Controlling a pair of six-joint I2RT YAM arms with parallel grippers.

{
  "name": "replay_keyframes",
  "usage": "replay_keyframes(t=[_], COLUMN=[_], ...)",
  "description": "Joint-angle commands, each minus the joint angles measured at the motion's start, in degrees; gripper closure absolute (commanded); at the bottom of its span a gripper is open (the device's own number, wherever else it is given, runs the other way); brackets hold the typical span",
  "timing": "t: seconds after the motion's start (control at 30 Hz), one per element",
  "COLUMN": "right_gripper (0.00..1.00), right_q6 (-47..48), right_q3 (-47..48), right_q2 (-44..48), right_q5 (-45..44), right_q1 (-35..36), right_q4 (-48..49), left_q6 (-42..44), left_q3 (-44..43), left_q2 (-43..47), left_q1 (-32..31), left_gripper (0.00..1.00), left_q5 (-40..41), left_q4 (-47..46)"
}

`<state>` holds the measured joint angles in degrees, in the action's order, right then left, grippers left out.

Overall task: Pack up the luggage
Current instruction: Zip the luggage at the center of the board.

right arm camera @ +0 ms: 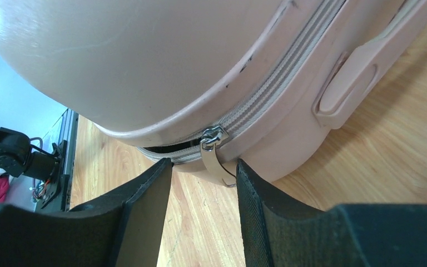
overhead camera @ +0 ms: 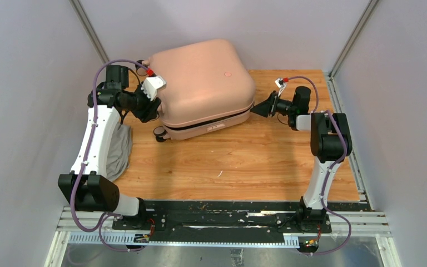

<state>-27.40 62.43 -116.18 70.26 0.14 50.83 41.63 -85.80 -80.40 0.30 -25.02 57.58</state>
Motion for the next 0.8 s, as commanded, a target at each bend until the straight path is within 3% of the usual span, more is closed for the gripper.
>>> replay_keyframes(t=[0.0,0.23,0.47,0.67,0.77], right_gripper=[0.5,0.62,0.64,0.99,1.0], right_q6=[6.5,6.6,6.7,6.5,7.1], right_q3=[0.7,3.1,4.3,3.9,2.7], right_q2=[0.4,0.2,-0.4,0.1,1.2], right_q5=[-1.6,-2.5,-1.9,-1.9,-2.1], right_q1=[2.5,2.9,2.9,2.9,2.8], right_q4=[-7.6,-7.6,-7.8,-7.1,-7.1], left_q6=[-2.2,-1.9,-1.4,-0.8,-0.5], left_q3=[-3.0,-2.9,-2.5,-1.9,-1.8], left_q2=[3.5,3.6,3.6,3.9,4.0], left_q1=[1.1,1.1,1.1,1.1,1.1], left_gripper=[1.0,1.0,1.0,1.0,1.0], left_q5=[1.9,2.2,2.0,2.2,2.1], left_q4=[-1.6,-1.6,-1.6,-1.6,-1.6])
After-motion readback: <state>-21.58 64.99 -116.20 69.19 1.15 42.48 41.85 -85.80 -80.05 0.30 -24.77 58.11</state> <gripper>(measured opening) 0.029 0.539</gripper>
